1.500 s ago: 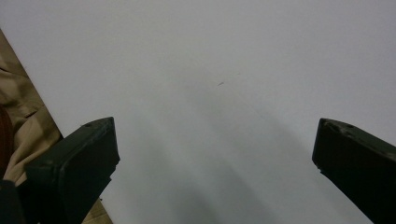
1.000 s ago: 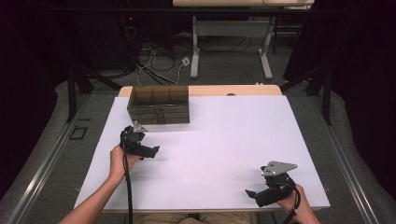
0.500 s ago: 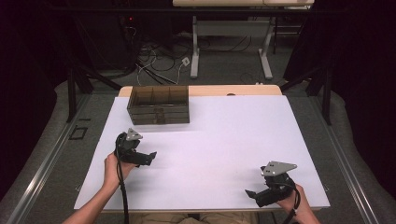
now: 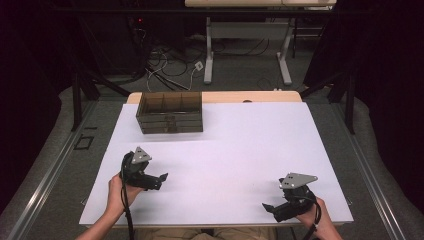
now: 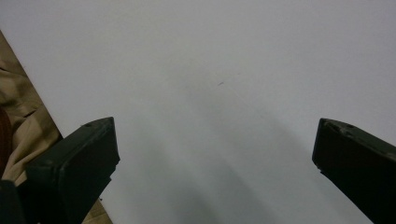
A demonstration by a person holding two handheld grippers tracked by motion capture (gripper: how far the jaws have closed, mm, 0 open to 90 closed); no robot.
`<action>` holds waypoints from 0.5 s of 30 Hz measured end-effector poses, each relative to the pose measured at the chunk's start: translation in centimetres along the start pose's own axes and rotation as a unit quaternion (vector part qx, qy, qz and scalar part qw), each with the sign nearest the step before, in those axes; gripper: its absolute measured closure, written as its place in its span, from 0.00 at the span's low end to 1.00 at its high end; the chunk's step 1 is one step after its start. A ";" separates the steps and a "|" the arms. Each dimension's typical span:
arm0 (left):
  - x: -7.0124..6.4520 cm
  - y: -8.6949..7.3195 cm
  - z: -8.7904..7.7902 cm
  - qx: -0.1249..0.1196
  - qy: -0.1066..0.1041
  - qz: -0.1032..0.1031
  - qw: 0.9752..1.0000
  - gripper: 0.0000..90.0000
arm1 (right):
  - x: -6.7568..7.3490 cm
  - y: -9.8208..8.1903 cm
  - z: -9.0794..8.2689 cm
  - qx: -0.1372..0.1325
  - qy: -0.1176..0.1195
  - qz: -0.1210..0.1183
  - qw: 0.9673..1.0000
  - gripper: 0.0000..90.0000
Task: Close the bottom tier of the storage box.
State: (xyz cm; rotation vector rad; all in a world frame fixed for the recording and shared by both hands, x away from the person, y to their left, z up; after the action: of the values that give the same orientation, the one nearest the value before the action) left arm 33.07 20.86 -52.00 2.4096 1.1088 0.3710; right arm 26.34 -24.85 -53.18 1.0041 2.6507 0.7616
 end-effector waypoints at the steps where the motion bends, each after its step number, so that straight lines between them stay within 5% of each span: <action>1: -0.2 -0.1 -0.1 0.001 0.000 0.003 1.000 0.00 | 0.0 0.0 0.0 0.000 0.000 0.000 1.000 0.00; 15: -1.9 -2.0 -1.0 -0.005 -0.011 0.012 1.000 0.00 | -0.1 0.0 0.0 -0.003 -0.003 -0.006 1.000 0.00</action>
State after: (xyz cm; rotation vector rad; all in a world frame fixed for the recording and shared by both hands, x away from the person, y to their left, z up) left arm 30.14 20.85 -52.24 2.4147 1.0665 0.3556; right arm 26.40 -24.86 -53.20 0.9866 2.6441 0.7629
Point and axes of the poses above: each handheld gripper's, and its own axes: z roughly forward along the jaws, y roughly out of its top, x roughly to its left, the point moved 1 cm from there along z, roughly forward along the jaws, and after that the axes turned 13 degrees about x, right-handed, at the moved point
